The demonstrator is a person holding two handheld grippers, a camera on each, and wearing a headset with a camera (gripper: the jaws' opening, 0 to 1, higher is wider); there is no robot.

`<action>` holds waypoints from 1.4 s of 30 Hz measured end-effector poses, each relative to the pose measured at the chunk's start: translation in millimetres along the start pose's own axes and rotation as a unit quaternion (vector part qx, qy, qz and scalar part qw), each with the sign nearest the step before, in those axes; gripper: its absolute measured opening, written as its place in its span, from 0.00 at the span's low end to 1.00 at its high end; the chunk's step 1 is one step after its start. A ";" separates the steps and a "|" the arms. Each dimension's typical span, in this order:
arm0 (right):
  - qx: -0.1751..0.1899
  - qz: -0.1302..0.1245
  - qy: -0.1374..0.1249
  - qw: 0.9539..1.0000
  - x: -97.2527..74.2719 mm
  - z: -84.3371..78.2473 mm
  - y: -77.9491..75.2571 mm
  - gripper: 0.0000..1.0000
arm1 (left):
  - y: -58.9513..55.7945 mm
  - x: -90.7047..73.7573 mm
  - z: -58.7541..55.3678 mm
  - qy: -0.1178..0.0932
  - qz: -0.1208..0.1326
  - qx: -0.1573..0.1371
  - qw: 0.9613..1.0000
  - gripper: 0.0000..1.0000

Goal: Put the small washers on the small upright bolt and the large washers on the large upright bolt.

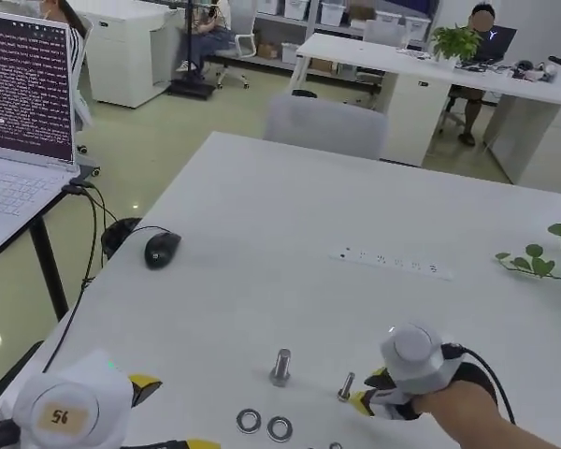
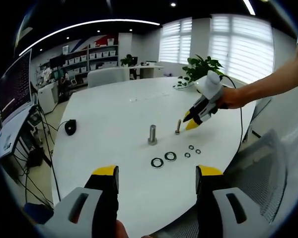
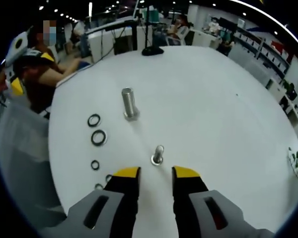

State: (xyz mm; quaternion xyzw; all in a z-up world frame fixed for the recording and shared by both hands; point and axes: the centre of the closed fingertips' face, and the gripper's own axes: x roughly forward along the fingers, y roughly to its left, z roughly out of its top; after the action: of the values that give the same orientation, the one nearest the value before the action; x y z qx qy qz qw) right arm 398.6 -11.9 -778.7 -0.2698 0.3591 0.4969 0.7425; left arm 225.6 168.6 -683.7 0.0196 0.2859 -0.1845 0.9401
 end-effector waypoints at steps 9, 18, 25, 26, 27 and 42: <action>0.029 0.013 -0.046 0.998 -15.7 -5.2 22.8 0.28 | -2.3 2.3 2.4 -0.003 -0.005 0.005 1.000 0.62; 0.032 0.056 -0.025 0.998 -5.5 -31.0 62.2 0.23 | -6.3 1.8 1.4 -0.002 -0.007 0.003 1.000 0.62; -0.014 0.079 0.009 0.997 4.1 -45.9 86.0 0.23 | -3.5 -1.1 -2.5 0.001 -0.002 0.001 1.000 0.62; -0.018 0.081 0.011 0.997 4.8 -46.0 87.5 0.23 | -3.5 -1.2 -2.6 0.001 -0.002 0.001 1.000 0.62; -0.020 0.082 0.012 0.996 5.6 -45.9 88.8 0.22 | -3.5 -1.0 -2.7 0.002 -0.002 0.001 1.000 0.62; -0.080 0.072 0.037 0.994 13.8 -52.2 93.2 0.17 | -6.8 3.2 -3.5 0.002 -0.005 -0.004 1.000 0.62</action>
State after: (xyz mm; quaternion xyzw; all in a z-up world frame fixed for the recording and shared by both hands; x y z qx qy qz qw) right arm 301.3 -10.4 -825.0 -0.3198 0.3640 0.5655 0.6674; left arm 223.7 161.7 -687.9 0.0143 0.2889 -0.1884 0.9385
